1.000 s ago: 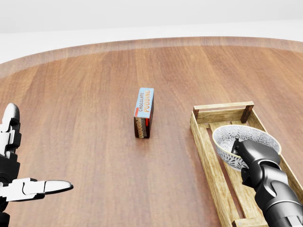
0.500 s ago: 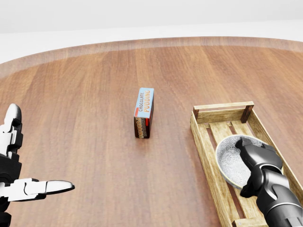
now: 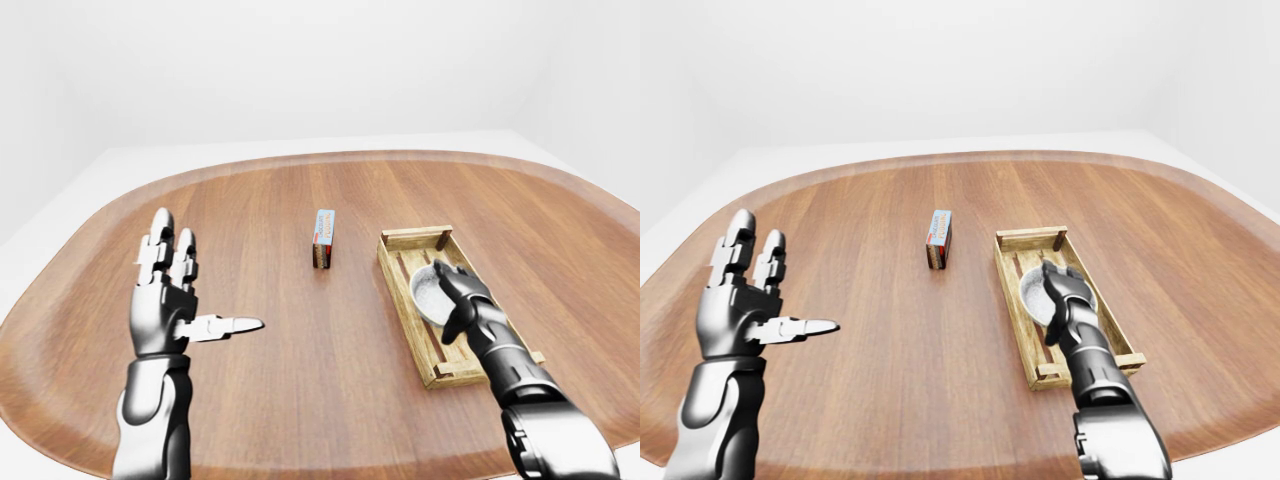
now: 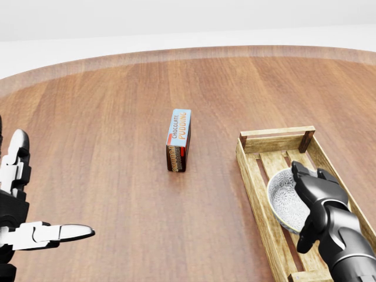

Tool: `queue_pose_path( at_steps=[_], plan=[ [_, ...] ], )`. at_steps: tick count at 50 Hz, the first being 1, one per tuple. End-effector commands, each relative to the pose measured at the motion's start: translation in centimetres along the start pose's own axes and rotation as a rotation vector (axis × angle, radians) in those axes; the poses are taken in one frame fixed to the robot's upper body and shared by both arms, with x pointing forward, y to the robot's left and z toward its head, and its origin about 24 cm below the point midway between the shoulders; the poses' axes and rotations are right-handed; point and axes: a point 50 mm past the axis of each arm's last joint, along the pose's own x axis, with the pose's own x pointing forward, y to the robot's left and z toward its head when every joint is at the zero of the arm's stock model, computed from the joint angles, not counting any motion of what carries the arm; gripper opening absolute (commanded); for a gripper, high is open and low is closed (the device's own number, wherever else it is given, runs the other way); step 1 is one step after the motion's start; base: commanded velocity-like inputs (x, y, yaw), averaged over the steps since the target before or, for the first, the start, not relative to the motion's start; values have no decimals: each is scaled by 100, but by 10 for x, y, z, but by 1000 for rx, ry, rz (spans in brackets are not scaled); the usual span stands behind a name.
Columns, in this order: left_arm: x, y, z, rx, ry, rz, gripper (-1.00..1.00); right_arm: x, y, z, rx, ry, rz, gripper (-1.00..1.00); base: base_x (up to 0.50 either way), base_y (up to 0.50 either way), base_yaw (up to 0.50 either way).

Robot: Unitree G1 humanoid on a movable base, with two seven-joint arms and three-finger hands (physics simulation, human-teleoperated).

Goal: Pick up the bowl on the left and put it in the tray.

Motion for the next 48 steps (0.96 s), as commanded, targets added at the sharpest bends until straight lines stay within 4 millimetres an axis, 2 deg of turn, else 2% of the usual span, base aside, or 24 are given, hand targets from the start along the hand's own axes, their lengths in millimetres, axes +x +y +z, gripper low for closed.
queue_pose_path(
  at_steps=[1,5,17,24,31,32,42,48],
  plan=[
    [1,-4,-18,-5,74,4,100,-12,-21,19,-43,-103,23,100,0,0,0],
    [0,-5,-16,-5,65,4,100,-29,-29,34,-133,-153,23,100,0,0,0],
    [1,-3,-13,-7,50,9,100,-66,-25,71,-215,-227,53,100,0,0,0],
    [0,-3,-11,-7,46,8,100,-88,-8,89,-227,-279,46,100,0,0,0],
    [-1,-4,-9,-6,39,6,100,-117,-30,103,-244,-304,-89,100,0,0,0],
    [-1,-4,-10,-7,39,6,100,-124,-38,105,-243,-309,-136,100,0,0,0],
    [0,-3,-8,-8,32,8,100,-140,-65,106,-220,-294,-279,100,0,0,0],
    [0,-4,-10,-8,39,6,100,-158,-82,118,-196,-335,-385,100,0,0,0]
  ],
)
